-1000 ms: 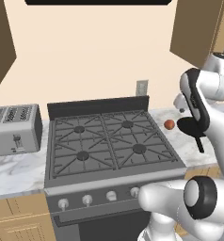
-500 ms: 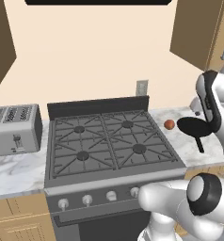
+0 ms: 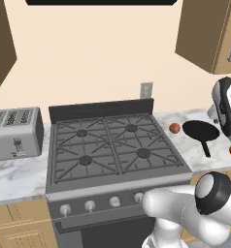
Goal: Place the pan on the front right burner on the stove. Then place the tomato and the onion in the pan and turn on the front right burner.
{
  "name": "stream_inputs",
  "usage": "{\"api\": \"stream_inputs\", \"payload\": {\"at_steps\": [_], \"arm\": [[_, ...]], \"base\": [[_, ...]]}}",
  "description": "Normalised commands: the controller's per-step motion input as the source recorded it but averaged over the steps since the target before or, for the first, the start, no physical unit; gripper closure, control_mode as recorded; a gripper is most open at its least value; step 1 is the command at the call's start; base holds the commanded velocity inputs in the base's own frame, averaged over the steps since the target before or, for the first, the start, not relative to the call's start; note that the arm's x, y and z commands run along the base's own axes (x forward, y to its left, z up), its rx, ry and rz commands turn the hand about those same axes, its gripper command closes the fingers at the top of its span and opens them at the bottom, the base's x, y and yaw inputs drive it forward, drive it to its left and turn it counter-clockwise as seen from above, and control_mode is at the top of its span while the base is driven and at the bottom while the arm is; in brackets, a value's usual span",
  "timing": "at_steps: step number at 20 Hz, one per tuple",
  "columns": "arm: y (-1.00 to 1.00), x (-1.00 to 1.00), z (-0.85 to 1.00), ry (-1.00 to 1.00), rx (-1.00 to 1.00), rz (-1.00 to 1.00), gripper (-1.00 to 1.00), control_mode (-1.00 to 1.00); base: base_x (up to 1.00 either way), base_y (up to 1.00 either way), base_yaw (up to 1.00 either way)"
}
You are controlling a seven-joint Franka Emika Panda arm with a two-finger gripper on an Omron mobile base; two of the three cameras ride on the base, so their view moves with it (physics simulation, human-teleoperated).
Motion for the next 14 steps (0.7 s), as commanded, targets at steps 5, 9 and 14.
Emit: {"api": "stream_inputs", "payload": {"at_steps": [5,9,14], "arm": [[0.00,0.00,0.00,0.02,-0.02,-0.22,-1.00,-1.00],[0.00,0.00,0.00,0.00,0.00,-0.15,-1.00,-1.00],[0.00,-0.01,-0.14,0.00,0.00,-0.11,-1.00,-1.00]], "base": [[0.00,0.00,0.00],[0.00,0.00,0.00],[0.00,0.00,0.00]]}}
